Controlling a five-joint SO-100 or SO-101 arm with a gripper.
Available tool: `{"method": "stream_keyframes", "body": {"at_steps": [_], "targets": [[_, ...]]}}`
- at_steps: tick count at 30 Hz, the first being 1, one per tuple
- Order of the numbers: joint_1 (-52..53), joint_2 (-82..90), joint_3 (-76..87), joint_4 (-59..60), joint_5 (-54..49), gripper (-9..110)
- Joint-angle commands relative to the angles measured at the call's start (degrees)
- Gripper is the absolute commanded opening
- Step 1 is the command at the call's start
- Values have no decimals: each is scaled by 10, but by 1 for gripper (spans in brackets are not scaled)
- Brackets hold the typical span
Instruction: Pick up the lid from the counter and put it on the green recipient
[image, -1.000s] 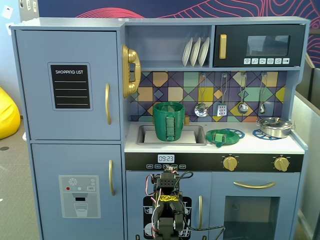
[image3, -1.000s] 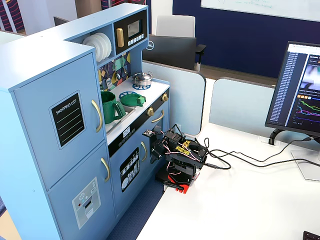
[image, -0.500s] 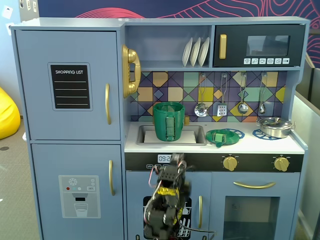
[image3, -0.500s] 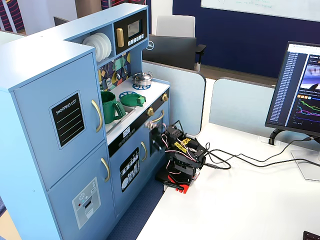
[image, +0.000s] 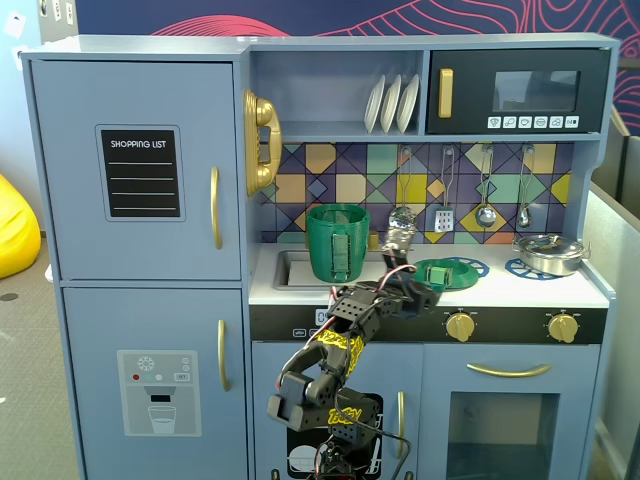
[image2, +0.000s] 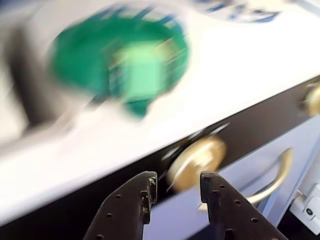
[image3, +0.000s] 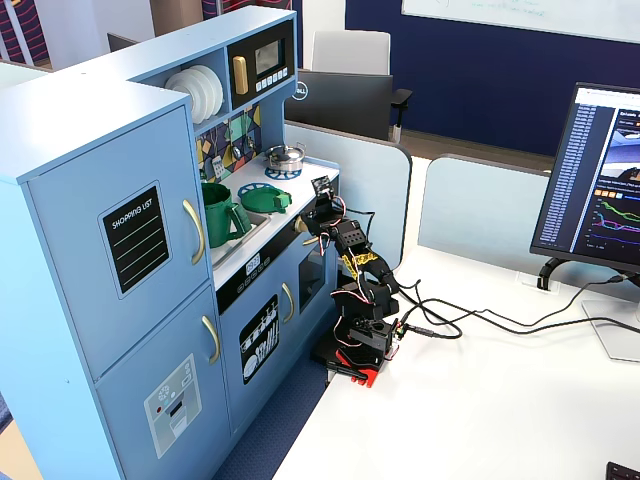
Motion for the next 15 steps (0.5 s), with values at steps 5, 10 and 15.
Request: {"method": "stream_keyframes", "body": {"at_steps": [5, 10, 15], "targets": [[9, -88, -18, -190, 73, 25], [-12, -156, -33, -258, 66, 33], [-19, -241, -92, -282, 41, 35]]}}
